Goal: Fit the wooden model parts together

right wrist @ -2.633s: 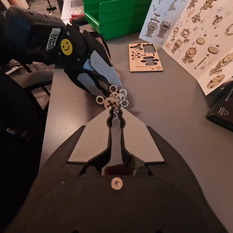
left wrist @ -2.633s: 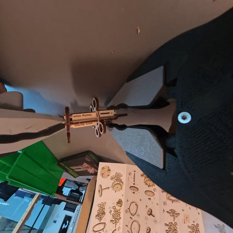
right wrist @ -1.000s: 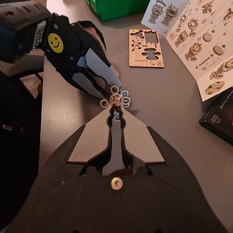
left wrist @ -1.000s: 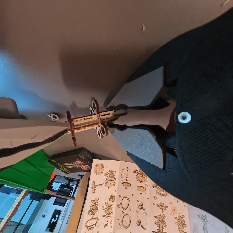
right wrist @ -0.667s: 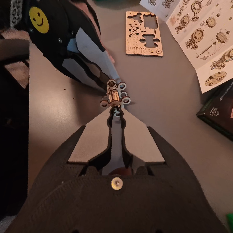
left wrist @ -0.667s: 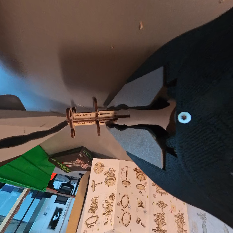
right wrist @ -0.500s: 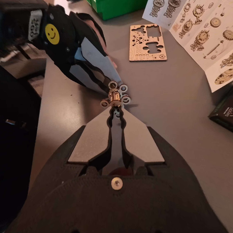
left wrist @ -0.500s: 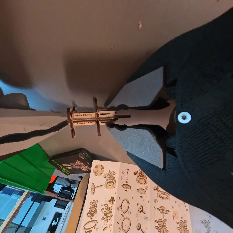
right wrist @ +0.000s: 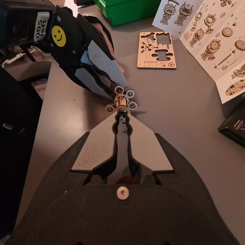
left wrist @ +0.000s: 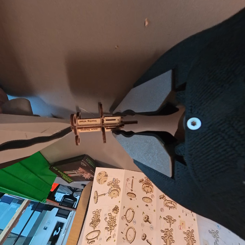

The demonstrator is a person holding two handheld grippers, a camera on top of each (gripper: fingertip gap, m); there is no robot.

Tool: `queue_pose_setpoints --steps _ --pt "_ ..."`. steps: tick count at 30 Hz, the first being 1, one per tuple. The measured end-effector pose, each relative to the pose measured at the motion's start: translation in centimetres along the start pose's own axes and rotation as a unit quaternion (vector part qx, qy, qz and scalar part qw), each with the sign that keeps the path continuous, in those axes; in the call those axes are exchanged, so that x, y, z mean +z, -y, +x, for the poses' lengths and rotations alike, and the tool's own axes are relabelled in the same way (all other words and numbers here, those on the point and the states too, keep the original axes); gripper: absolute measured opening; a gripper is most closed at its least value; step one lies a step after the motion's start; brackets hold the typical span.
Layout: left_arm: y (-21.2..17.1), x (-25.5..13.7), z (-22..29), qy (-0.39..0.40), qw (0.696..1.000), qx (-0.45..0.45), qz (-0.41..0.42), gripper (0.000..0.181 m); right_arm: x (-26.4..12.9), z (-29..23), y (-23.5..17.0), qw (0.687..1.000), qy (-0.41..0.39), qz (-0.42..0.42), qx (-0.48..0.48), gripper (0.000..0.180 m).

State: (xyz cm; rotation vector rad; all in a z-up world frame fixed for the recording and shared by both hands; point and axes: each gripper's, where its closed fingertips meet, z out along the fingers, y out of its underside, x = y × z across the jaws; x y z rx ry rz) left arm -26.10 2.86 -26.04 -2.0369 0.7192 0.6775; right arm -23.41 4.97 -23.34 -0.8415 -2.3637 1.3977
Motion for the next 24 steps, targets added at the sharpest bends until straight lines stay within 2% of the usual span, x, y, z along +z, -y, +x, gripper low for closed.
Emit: queue_pose_setpoints --steps 8,9,10,12,20,24 --pt "0.0 0.11 -0.07 -0.01 1.0 0.0 0.008 0.018 -0.3 0.32 0.57 0.998 -0.044 0.002 -0.039 0.009" --pt "0.05 0.09 -0.04 -0.011 1.0 0.002 0.01 0.018 -0.38 0.45 0.61 0.998 -0.053 0.003 -0.044 0.018" --pt "0.12 0.06 0.05 -0.013 1.0 0.001 0.011 0.018 -0.39 0.3 0.62 0.998 -0.051 0.003 -0.048 0.019" --pt "0.17 0.06 0.1 -0.015 1.0 -0.004 0.01 0.018 -0.35 -0.05 0.66 0.998 -0.044 0.003 -0.053 0.011" --pt "0.15 0.09 0.11 -0.023 1.0 -0.016 0.01 0.018 -0.46 -0.03 0.82 0.99 -0.087 0.002 -0.11 0.006" --pt "0.21 0.07 0.16 -0.025 1.0 -0.014 0.012 0.017 -0.4 -0.32 0.92 0.989 -0.076 0.009 -0.123 0.006"
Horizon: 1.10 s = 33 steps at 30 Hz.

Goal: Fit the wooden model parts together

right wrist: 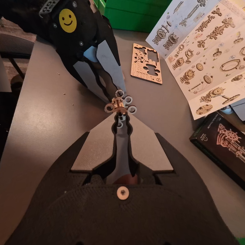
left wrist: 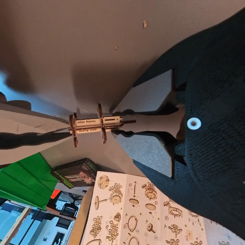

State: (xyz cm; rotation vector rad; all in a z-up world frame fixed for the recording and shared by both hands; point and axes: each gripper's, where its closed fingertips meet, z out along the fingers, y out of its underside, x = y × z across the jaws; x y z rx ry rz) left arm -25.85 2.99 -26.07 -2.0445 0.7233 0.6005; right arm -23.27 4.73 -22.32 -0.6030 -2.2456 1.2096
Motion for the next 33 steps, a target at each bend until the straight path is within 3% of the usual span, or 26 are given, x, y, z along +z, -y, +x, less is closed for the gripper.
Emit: queue_pose_setpoints --steps 7,14,23,33 --pt "0.1 0.0 0.1 -0.002 1.0 0.003 0.003 0.018 0.0 -0.4 0.7 0.998 0.017 -0.008 -0.061 0.005" --pt "0.1 0.0 0.1 0.004 1.0 0.009 0.002 0.016 0.2 -0.2 -0.9 0.984 0.038 -0.121 -0.125 0.005" --pt "-0.3 0.0 -0.2 0.009 1.0 0.007 -0.005 0.016 0.5 0.1 -0.5 0.993 0.042 -0.059 -0.091 0.004" --pt "-0.4 0.0 -0.2 0.011 1.0 0.009 -0.008 0.015 0.7 0.3 -0.5 0.993 0.07 -0.05 -0.084 0.004"
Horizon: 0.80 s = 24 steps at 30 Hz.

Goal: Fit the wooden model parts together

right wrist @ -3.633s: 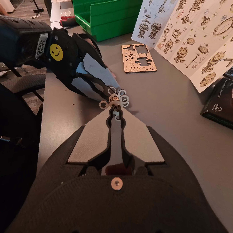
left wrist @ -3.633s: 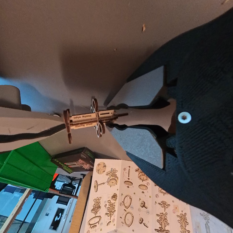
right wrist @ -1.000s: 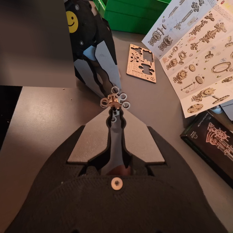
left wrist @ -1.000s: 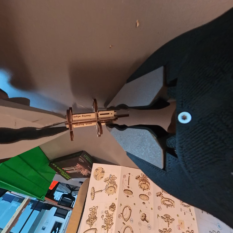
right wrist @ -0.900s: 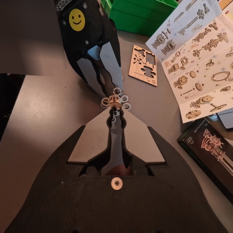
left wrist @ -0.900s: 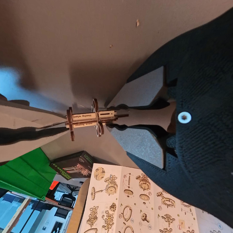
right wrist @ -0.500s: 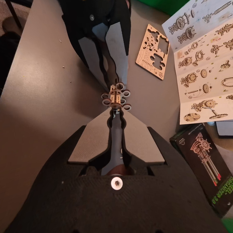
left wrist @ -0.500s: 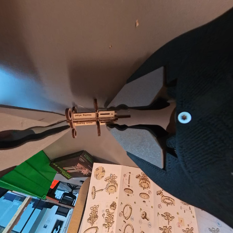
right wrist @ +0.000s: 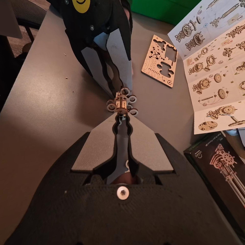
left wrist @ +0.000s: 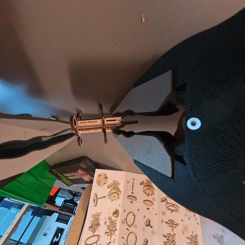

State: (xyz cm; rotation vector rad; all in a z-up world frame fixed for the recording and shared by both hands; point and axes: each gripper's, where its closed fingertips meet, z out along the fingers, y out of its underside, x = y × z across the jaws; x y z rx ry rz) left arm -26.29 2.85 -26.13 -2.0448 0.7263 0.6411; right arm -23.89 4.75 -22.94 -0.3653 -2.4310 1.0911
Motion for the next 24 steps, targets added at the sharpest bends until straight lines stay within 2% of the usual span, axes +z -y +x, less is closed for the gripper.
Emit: queue_pose_setpoints --steps 11,15,18,20,24 --pt "0.0 0.0 0.0 0.002 1.0 0.0 -0.002 0.015 0.1 0.1 0.1 1.0 0.007 0.007 0.005 0.005" --pt "-0.2 0.2 -0.4 -0.009 0.999 -0.031 -0.007 0.017 -0.1 0.8 0.6 0.999 0.001 0.032 0.03 0.004" --pt "0.1 0.3 -0.7 -0.032 0.995 -0.091 -0.003 0.018 -0.8 2.2 0.6 0.996 -0.019 0.045 0.071 0.009" --pt "1.0 -0.3 -1.1 -0.061 0.984 -0.166 0.027 0.018 -1.7 3.3 1.5 0.989 -0.029 0.092 0.115 0.018" --pt "2.5 -1.8 -1.5 -0.158 0.927 -0.329 0.091 0.018 -3.0 5.2 2.8 0.969 -0.039 0.158 0.184 0.018"
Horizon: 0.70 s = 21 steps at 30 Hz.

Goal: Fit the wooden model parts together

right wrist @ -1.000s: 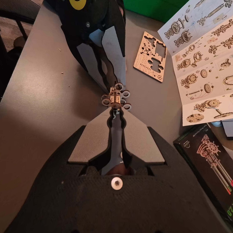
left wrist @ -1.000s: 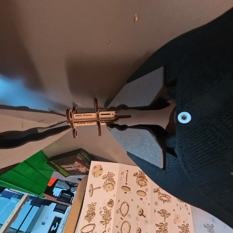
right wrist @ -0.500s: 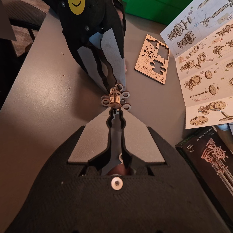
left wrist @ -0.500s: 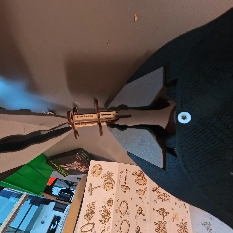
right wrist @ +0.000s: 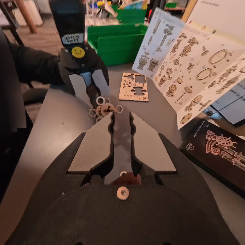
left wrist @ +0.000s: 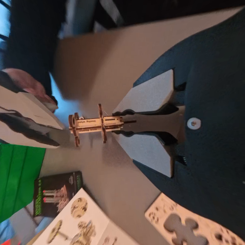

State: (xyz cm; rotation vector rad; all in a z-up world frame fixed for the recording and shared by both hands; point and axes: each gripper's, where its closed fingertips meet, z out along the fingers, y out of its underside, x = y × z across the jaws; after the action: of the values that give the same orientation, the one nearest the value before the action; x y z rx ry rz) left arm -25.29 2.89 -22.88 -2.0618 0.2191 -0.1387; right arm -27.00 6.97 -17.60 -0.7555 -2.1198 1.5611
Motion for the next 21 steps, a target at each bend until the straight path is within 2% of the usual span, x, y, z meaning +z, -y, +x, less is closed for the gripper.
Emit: queue_pose_setpoints --steps 3,6,9,15,21 --pt "1.1 -0.7 0.3 -0.069 0.991 -0.108 0.045 0.018 0.0 0.1 0.8 0.999 0.017 0.025 0.045 0.024" --pt "2.2 -1.6 0.6 -0.143 0.964 -0.206 0.087 0.018 0.3 0.0 0.9 0.996 0.028 0.031 0.077 0.031" --pt "2.6 -1.9 0.7 -0.184 0.941 -0.264 0.104 0.018 0.5 0.1 1.3 0.994 0.031 0.046 0.091 0.03" --pt "3.2 -2.1 1.2 -0.21 0.929 -0.283 0.115 0.018 0.2 -0.3 1.7 0.991 0.049 0.063 0.107 0.03" --pt "3.8 -2.9 2.1 -0.271 0.902 -0.31 0.133 0.019 0.0 -1.4 2.5 0.986 0.084 0.08 0.117 0.025"
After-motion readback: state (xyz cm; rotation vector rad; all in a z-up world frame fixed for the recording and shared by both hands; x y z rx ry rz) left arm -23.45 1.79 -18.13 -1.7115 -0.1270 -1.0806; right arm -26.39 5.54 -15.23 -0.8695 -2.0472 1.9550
